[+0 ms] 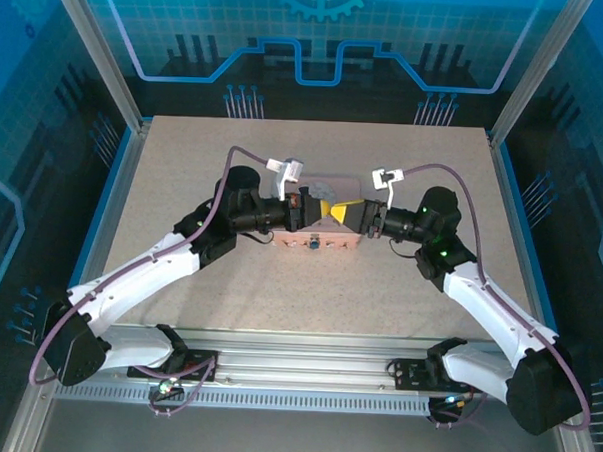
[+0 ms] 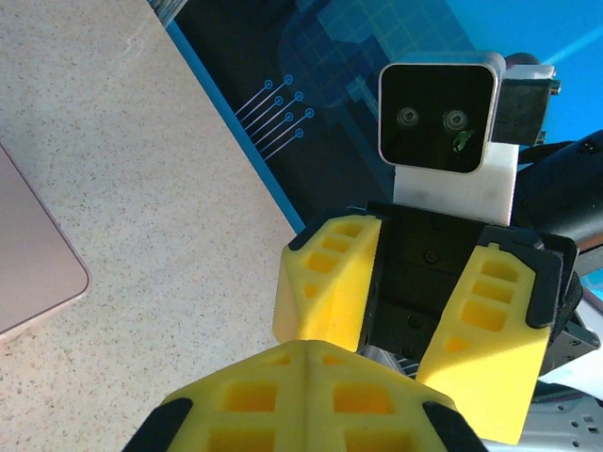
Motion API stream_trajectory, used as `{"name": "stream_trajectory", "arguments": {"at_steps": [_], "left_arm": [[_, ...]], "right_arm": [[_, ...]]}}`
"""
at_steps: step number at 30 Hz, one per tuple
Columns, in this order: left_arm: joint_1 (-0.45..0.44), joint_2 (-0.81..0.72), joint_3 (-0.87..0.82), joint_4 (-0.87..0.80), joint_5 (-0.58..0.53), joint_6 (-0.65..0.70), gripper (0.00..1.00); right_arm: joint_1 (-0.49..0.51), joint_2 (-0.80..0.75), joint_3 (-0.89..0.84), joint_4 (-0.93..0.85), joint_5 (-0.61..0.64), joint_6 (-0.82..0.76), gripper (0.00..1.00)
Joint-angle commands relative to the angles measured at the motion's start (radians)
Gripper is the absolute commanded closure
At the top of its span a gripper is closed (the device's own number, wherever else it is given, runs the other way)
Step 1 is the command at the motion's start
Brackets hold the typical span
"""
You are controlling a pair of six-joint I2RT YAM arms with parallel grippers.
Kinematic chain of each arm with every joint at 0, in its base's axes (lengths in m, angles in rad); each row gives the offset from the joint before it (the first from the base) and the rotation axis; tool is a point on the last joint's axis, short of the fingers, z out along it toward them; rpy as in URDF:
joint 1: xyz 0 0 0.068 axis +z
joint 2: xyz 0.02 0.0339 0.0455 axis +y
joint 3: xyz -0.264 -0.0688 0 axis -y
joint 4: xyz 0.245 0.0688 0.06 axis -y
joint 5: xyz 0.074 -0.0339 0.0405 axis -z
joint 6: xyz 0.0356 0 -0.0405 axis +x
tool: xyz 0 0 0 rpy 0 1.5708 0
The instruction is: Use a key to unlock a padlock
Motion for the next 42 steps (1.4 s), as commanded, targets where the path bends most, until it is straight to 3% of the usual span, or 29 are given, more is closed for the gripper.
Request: {"name": "stream_trajectory", "arguments": {"at_steps": [1, 8, 16, 20, 21, 22, 24, 27, 39, 42], "left_arm": [[0.004, -0.036, -0.011, 0.045, 0.000, -0.015, 1.00], [0.004, -0.044, -0.016, 0.054, -0.015, -0.018, 1.00], [0.004, -0.043, -0.019, 0.063, -0.003, -0.024, 1.00], [0.004, -0.041, -0.020, 0.063, -0.003, -0.025, 1.00], [0.005, -0.041, -0.020, 0.060, -0.005, -0.025, 0.95], [0.005, -0.043, -0.020, 0.056, -0.012, -0.026, 0.82], [0.010, -0.054, -0.026, 0.058, -0.027, -0.031, 0.66], [0.022, -0.075, -0.040, 0.065, -0.037, -0.037, 0.58], [0.019, -0.050, -0.048, 0.085, 0.020, -0.061, 0.66], [0.016, -0.043, -0.049, 0.094, 0.025, -0.060, 0.72]], "right_arm": [[0.022, -0.001, 0.026, 0.016, -0.016, -0.018, 0.64], [0.023, -0.002, 0.030, -0.008, -0.013, -0.033, 0.75], [0.024, 0.003, 0.043, -0.016, -0.014, -0.046, 1.00], [0.026, 0.001, 0.043, -0.024, -0.011, -0.059, 1.00], [0.025, 0.001, 0.042, -0.023, -0.010, -0.058, 1.00], [0.025, -0.001, 0.042, -0.023, -0.006, -0.060, 1.00], [0.024, -0.006, 0.039, -0.030, 0.007, -0.064, 1.00], [0.020, -0.011, 0.036, -0.032, 0.013, -0.065, 1.00], [0.015, -0.027, 0.023, -0.031, 0.042, -0.065, 1.00], [0.013, -0.028, 0.023, -0.035, 0.047, -0.066, 1.00]]}}
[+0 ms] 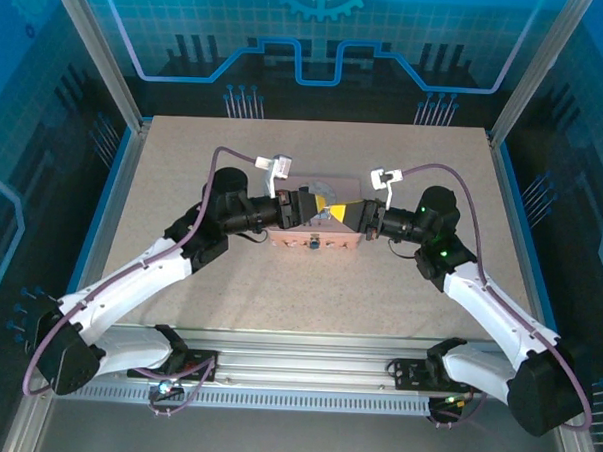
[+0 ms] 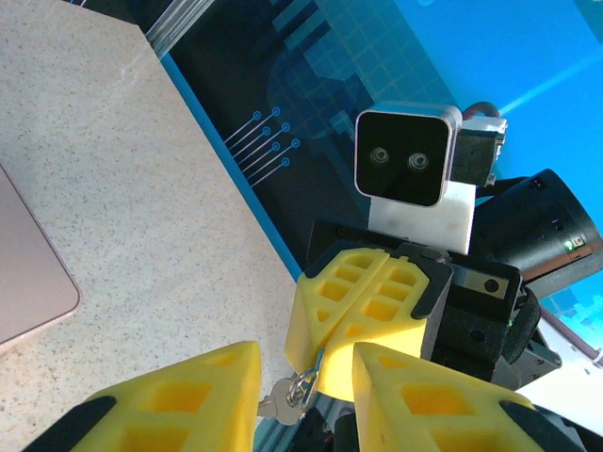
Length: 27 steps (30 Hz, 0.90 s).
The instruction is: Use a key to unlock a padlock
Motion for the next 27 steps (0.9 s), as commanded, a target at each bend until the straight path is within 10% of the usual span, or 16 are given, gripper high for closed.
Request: {"name": "stream_trajectory", "arguments": {"at_steps": [1, 6, 13, 25, 27], "left_arm": [[-0.006, 0.013, -0.012, 0.043, 0.030, -0.006, 0.76], [-0.010, 0.016, -0.009, 0.050, 0.038, -0.004, 0.99], [-0.010, 0.009, -0.006, 0.040, 0.021, 0.006, 1.00], [-0.010, -0.056, -0.089, -0.031, -0.101, 0.028, 0.04], [-0.009, -0.066, -0.114, -0.053, -0.130, 0.037, 0.01]], "right_arm": [[0.002, -0.020, 0.011, 0.005, 0.014, -0.014, 1.00], [0.000, -0.018, -0.001, 0.018, 0.026, -0.007, 1.00], [0.003, -0.008, 0.000, 0.009, 0.011, -0.012, 1.00], [-0.116, -0.085, 0.039, -0.265, 0.108, -0.123, 1.00], [-0.128, -0.093, 0.063, -0.361, 0.163, -0.175, 1.00]]}}
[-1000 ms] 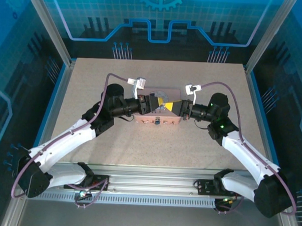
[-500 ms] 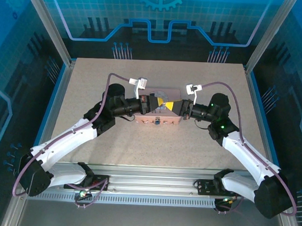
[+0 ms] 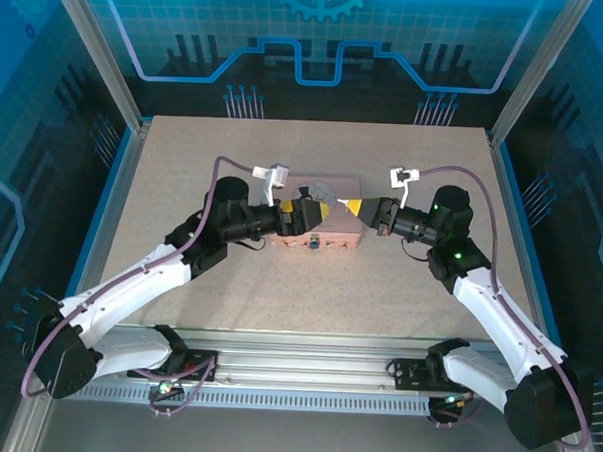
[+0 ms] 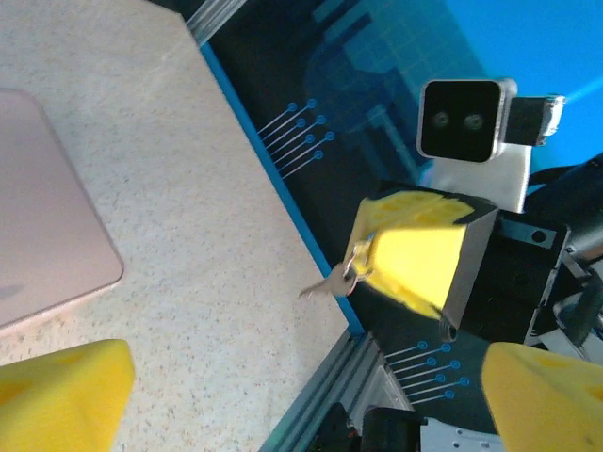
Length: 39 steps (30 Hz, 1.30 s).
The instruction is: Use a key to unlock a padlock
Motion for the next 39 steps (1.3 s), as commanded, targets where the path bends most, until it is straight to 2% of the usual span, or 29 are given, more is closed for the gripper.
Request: {"name": "stream_trajectory", "arguments": {"at_steps": [1, 5, 9, 13, 19, 25, 30, 39], "left_arm": [[-0.005, -0.034, -0.047, -0.046, -0.076, 0.030, 0.01], [-0.011, -0.021, -0.119, -0.026, -0.113, 0.025, 0.01], [-0.043, 0.011, -0.190, 0.044, -0.180, 0.049, 0.01], [-0.092, 0.084, -0.276, 0.197, -0.275, 0.095, 0.01], [-0.137, 0.251, -0.321, 0.430, -0.348, 0.167, 0.01], [-0.158, 0.411, -0.326, 0.617, -0.420, 0.229, 0.01], [-0.161, 0.506, -0.353, 0.761, -0.475, 0.215, 0.01], [-0.160, 0.644, -0.337, 0.871, -0.501, 0.237, 0.01]], "right_arm": [[-0.023, -0.025, 0.064, -0.196, 0.110, -0.111, 1.00], [-0.029, -0.017, 0.108, -0.345, 0.255, -0.206, 1.00], [-0.033, 0.014, 0.116, -0.396, 0.382, -0.264, 1.00], [-0.037, 0.082, 0.157, -0.397, 0.497, -0.288, 1.00], [-0.045, 0.236, 0.201, -0.320, 0.606, -0.305, 1.00], [-0.070, 0.379, 0.242, -0.241, 0.665, -0.311, 1.00], [-0.094, 0.477, 0.274, -0.197, 0.667, -0.299, 1.00], [-0.117, 0.628, 0.359, -0.151, 0.664, -0.290, 1.00]]}}
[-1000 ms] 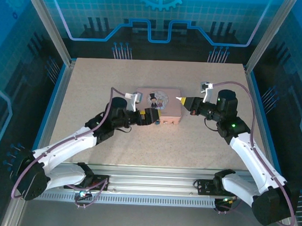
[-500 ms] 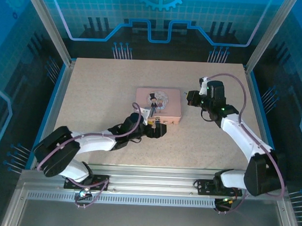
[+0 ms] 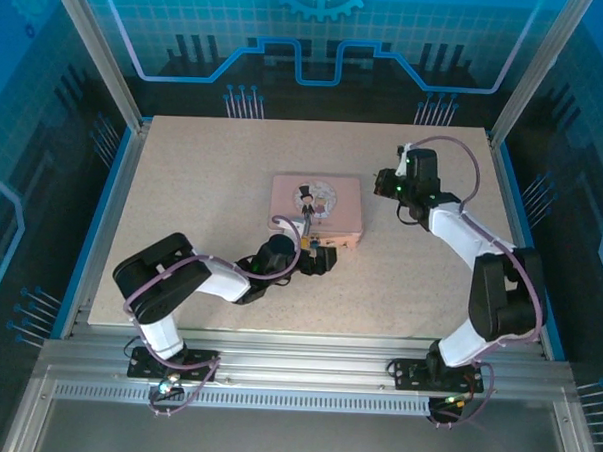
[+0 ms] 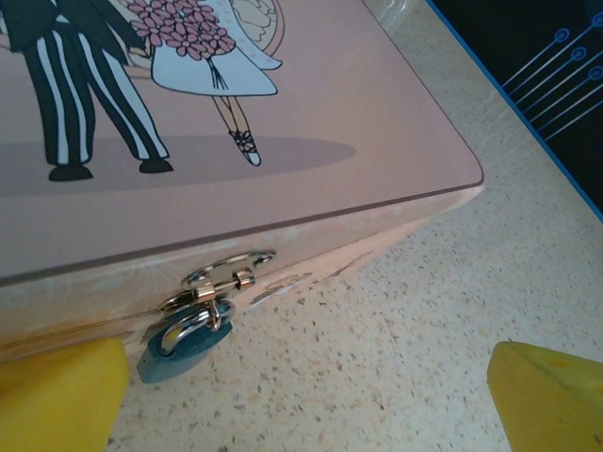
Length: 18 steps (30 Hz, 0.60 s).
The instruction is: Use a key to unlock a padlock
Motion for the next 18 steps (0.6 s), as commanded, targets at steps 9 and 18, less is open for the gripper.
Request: {"name": "stream_trajectory", "arguments": {"at_steps": [9, 18], "left_arm": [[-0.006, 0.130, 0.032, 0.177, -0.002, 0.051, 0.01], [0.008, 0.198, 0.036, 0.324, 0.111, 0.101, 0.08]], "right_arm": [[-0.029, 0.154, 0.107, 0.072, -0.022, 0.005, 1.00], [-0.025, 0.217, 0.116, 0.097, -0.065, 0.022, 1.00]]}}
